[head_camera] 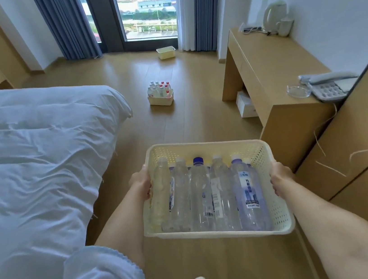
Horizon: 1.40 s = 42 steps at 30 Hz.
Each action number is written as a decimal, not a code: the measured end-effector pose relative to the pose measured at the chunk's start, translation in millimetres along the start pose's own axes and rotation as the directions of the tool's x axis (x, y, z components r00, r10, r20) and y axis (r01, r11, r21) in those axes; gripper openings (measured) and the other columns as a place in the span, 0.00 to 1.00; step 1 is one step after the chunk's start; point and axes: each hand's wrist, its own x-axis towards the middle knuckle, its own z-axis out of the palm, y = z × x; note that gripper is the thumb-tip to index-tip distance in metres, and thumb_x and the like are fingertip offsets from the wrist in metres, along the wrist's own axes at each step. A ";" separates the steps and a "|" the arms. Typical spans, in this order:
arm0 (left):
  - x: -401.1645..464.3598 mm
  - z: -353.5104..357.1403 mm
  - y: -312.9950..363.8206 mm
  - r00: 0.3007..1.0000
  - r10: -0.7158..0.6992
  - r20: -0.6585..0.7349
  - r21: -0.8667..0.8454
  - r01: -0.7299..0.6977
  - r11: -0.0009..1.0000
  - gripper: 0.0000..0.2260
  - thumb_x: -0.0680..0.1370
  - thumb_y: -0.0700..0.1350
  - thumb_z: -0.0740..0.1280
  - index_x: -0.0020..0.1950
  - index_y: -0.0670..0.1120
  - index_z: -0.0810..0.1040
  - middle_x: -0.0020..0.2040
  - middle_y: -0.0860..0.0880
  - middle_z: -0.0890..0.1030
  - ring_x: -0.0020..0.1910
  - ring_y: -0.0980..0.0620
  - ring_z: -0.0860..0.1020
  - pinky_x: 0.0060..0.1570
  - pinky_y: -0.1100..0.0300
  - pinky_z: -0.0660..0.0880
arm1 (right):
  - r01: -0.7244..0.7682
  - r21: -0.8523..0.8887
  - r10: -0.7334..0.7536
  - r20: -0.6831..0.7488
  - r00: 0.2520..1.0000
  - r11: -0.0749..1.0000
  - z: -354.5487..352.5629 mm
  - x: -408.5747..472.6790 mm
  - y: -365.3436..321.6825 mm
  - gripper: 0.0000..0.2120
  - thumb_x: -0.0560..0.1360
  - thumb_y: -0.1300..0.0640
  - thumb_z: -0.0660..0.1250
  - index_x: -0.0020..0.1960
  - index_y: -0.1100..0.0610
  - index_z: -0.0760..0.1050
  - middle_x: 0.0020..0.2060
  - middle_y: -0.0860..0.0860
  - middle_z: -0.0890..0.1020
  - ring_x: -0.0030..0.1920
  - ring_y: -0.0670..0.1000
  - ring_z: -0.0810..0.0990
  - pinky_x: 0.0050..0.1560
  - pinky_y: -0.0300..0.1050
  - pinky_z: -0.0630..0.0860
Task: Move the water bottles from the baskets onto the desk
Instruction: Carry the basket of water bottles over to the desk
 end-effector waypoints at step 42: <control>594.0 243.8 550.4 0.994 -0.105 0.042 -0.068 0.108 0.992 0.19 0.80 0.48 0.53 0.30 0.45 0.61 0.26 0.48 0.62 0.24 0.52 0.58 0.27 0.63 0.55 | 0.021 0.045 -0.022 0.025 0.999 0.999 264.9 557.8 -591.2 0.11 0.64 0.45 0.49 0.33 0.52 0.61 0.44 0.57 0.73 0.48 0.54 0.68 0.51 0.47 0.66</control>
